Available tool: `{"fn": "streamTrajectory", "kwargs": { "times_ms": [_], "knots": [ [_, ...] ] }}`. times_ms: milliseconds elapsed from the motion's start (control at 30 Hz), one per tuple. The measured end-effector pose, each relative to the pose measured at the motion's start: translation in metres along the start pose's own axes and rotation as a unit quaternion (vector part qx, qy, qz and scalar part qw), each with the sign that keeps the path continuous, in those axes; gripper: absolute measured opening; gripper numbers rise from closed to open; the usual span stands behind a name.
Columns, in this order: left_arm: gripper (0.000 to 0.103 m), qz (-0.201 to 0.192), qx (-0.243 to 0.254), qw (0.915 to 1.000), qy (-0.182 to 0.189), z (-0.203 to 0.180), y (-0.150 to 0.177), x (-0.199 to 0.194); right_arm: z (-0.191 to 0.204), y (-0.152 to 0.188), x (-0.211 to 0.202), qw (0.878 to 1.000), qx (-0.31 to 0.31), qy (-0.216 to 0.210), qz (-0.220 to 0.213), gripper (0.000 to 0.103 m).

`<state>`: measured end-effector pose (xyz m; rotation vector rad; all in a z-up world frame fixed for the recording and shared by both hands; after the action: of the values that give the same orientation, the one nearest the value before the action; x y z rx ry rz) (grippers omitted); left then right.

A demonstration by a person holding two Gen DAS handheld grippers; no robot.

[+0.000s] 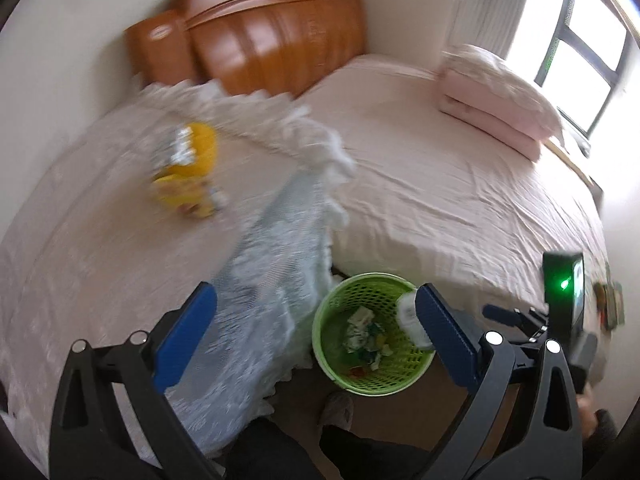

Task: Collect trash
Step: 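Move both tools back over the remaining trash on the bed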

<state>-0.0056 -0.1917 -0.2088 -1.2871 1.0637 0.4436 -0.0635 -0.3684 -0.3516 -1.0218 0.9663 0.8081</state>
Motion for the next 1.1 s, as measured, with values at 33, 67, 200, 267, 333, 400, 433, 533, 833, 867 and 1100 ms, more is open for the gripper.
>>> {"fn": "streamTrajectory", "kwargs": {
  "times_ms": [33,67,200,267,333,400,433,533,833,867,1100],
  "knots": [
    [0.095,0.000,-0.014,0.9999,-0.007,0.011,0.000,-0.001,0.001,0.000,0.006,1.000,-0.001,0.005,0.007,0.087],
    [0.095,-0.001,-0.026,0.9996,-0.012,0.019,0.001,-0.002,0.001,-0.001,0.008,1.000,0.001,0.006,0.009,0.087],
    [0.095,-0.002,-0.064,0.9975,-0.029,0.051,0.000,-0.006,0.010,-0.016,-0.003,1.000,0.015,0.000,-0.001,0.088],
    [0.095,-0.006,-0.080,0.9962,-0.033,0.066,-0.004,-0.008,0.016,-0.030,-0.020,1.000,0.016,0.003,-0.020,0.093],
    [0.095,-0.013,-0.093,0.9950,-0.033,0.079,-0.010,-0.013,0.024,-0.048,-0.042,0.999,0.012,0.011,-0.050,0.099],
    [0.095,-0.017,-0.100,0.9942,-0.034,0.089,-0.016,-0.017,0.037,-0.066,-0.070,0.996,0.007,0.016,-0.085,0.101],
    [0.095,-0.019,-0.103,0.9939,-0.035,0.095,-0.019,-0.019,0.046,-0.076,-0.084,0.995,0.003,0.011,-0.101,0.101],
    [0.095,-0.025,-0.107,0.9933,-0.037,0.112,-0.027,-0.023,0.065,-0.096,-0.108,0.991,-0.007,-0.001,-0.133,0.101],
    [0.095,-0.023,-0.139,0.9898,-0.020,0.130,-0.040,-0.006,0.109,-0.121,-0.125,0.987,-0.022,-0.019,-0.157,0.101],
    [0.095,-0.025,-0.148,0.9886,-0.015,0.131,-0.042,-0.002,0.113,-0.123,-0.124,0.987,-0.027,-0.017,-0.156,0.101],
    [0.095,0.015,-0.227,0.9738,-0.001,0.129,-0.054,0.063,0.127,-0.126,-0.118,0.987,-0.032,-0.027,-0.152,0.101]
  ]
}}
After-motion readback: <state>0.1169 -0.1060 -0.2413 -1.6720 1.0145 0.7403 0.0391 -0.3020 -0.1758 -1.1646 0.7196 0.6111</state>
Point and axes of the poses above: each gripper's, at about its wrist camera, not at the fingertips, and x roughly the way its jaws point, z to its left, y to its underside, the point moved 10 cm from there along x, roughly the way its jaws point, and after that the axes turned 2 degrees about y, right-handed, at the moved point
